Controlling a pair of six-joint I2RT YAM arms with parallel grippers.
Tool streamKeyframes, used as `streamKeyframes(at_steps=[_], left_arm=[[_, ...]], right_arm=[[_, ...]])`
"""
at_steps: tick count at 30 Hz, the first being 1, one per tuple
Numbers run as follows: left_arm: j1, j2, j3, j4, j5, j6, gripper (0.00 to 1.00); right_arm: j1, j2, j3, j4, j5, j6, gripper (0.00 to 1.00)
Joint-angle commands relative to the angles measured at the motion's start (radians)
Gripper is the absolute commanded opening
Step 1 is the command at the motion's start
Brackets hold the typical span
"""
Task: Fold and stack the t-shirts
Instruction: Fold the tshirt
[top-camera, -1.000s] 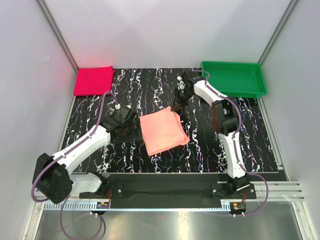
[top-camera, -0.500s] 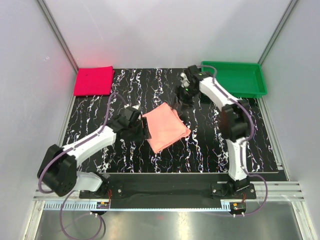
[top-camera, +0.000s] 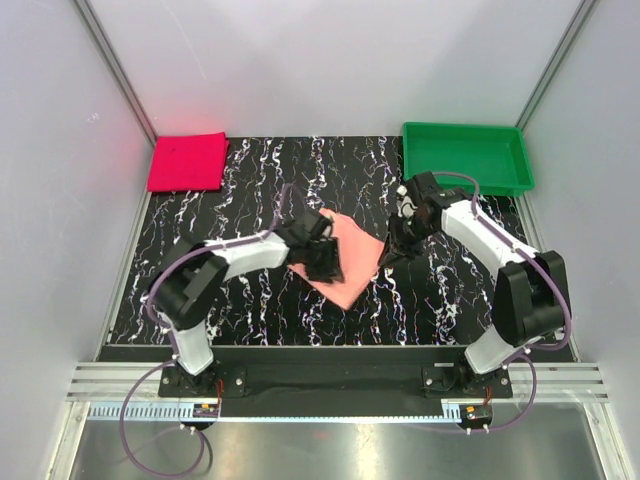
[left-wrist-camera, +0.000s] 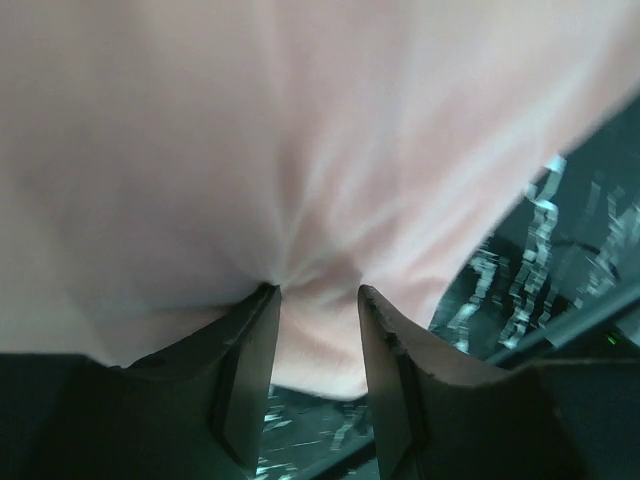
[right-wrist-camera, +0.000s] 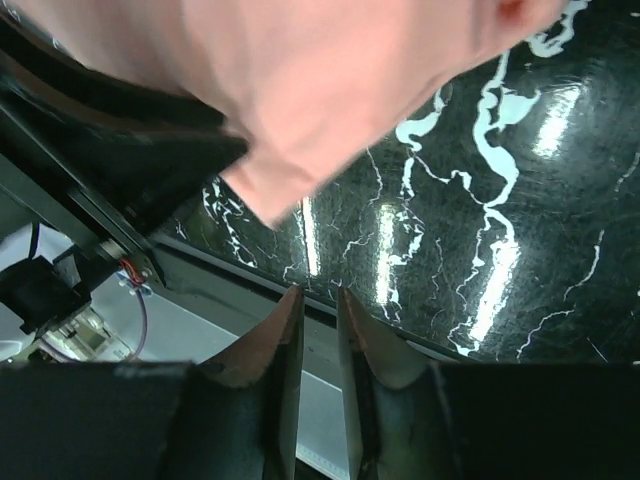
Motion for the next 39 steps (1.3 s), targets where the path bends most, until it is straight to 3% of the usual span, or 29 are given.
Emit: streamKeyframes(at_steps=[1,5,7,10,12,16,18,22,24,29,33,35,37,39], left_arm=[[-0.136,0.110,0.053,0.055,0.155,-0.074,0.43],[-0.244,0.164,0.165,0.220,0.295,-0.172,0.48],[-0.248,0.153,0.246,0.198,0.318,-0.168,0.55],[-0.218,0.058,0.272,0.170,0.301,-0.145,0.65],[-0.164,-0.011,0.259,0.121,0.251,-0.131,0.66],[-0.020,-0.275,0.093,0.035,0.165,-0.110,0.65],[0.082,-0.391,0.032,-0.037,0.129,-0.079,0.64],[0.248,-0.468,-0.094,-0.106,0.157,0.015,0.63],[0.279,-0.464,-0.133,-0.076,0.207,0.025,0.66],[0.314,-0.487,-0.171,-0.089,0.132,0.024,0.68],[0.374,-0.534,-0.235,-0.103,0.137,-0.008,0.68],[0.414,-0.549,-0.251,-0.118,0.163,-0.014,0.69],[0.443,-0.560,-0.283,-0.120,0.186,-0.024,0.69],[0.459,-0.583,-0.312,-0.122,0.195,-0.030,0.69]], right_arm=[[-0.050,-0.071,-0.027,0.030,0.050,0.012,0.27],[-0.176,-0.094,-0.049,-0.004,0.072,-0.016,0.36],[-0.213,-0.095,-0.046,-0.027,0.094,-0.057,0.41],[-0.213,-0.089,-0.026,-0.053,0.113,-0.097,0.54],[-0.213,-0.089,-0.027,-0.047,0.098,-0.103,0.57],[-0.181,-0.101,-0.030,-0.030,0.050,-0.121,0.65],[-0.105,-0.126,-0.019,-0.021,0.099,-0.131,0.67],[0.020,-0.109,0.014,-0.010,0.134,-0.105,0.68],[0.066,-0.081,0.036,0.000,0.142,-0.076,0.72],[0.196,-0.063,0.056,0.043,0.153,-0.103,0.85],[0.392,-0.074,0.034,0.088,0.324,-0.177,0.99],[0.512,-0.136,-0.031,0.173,0.407,-0.221,1.00],[0.640,-0.196,-0.085,0.238,0.583,-0.250,1.00],[0.704,-0.218,-0.148,0.315,0.684,-0.316,1.00]])
